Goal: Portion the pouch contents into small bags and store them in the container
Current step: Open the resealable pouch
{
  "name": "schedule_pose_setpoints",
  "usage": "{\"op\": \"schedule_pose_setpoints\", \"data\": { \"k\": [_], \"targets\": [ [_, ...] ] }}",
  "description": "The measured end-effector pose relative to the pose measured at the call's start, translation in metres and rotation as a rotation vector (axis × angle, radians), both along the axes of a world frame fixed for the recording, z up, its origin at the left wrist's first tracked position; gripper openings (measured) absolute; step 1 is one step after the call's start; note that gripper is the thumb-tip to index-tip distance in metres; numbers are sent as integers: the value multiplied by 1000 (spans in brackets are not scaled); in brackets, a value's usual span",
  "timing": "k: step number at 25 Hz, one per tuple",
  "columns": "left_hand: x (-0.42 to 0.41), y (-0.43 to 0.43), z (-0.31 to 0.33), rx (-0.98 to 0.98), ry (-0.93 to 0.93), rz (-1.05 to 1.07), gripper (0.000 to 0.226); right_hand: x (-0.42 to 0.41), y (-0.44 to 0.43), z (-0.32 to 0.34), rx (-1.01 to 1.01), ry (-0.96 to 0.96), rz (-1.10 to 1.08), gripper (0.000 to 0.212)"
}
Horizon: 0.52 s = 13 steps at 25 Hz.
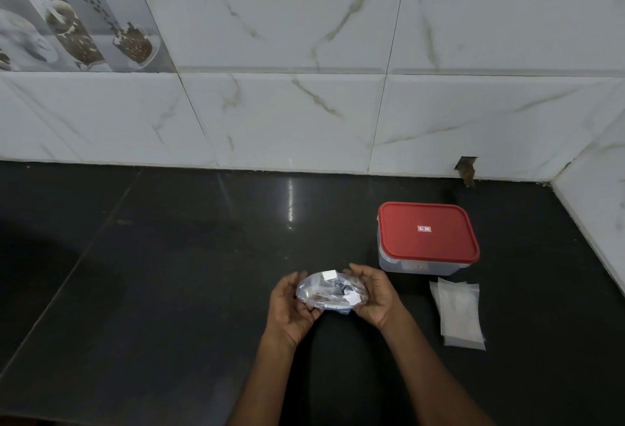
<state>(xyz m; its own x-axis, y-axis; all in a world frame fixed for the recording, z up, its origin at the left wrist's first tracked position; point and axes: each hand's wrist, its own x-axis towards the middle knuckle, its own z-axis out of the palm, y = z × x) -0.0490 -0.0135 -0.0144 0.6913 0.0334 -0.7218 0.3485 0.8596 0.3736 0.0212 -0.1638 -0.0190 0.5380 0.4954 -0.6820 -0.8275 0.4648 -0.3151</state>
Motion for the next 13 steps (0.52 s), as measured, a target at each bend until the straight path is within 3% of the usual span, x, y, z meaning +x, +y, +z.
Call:
{"op": "schedule_pose_setpoints", "data": {
  "k": [3,5,7,10,13],
  "targets": [
    [-3,8,9,287,-45,-221,40,-3,0,-5,3,-123,111,27],
    [-1,5,12,523,-18,-346,52,-6,1,-7,-125,-232,148,36],
    [4,-3,13,829,30,-365,43,-9,7,-6,-321,-353,199,49],
    [8,-13,12,1236,119,-398,28,-13,13,-1,-662,-587,286,52],
    [6,-8,5,1218,106,-338,23,-15,4,5,-1175,-843,341,45]
  ]
}}
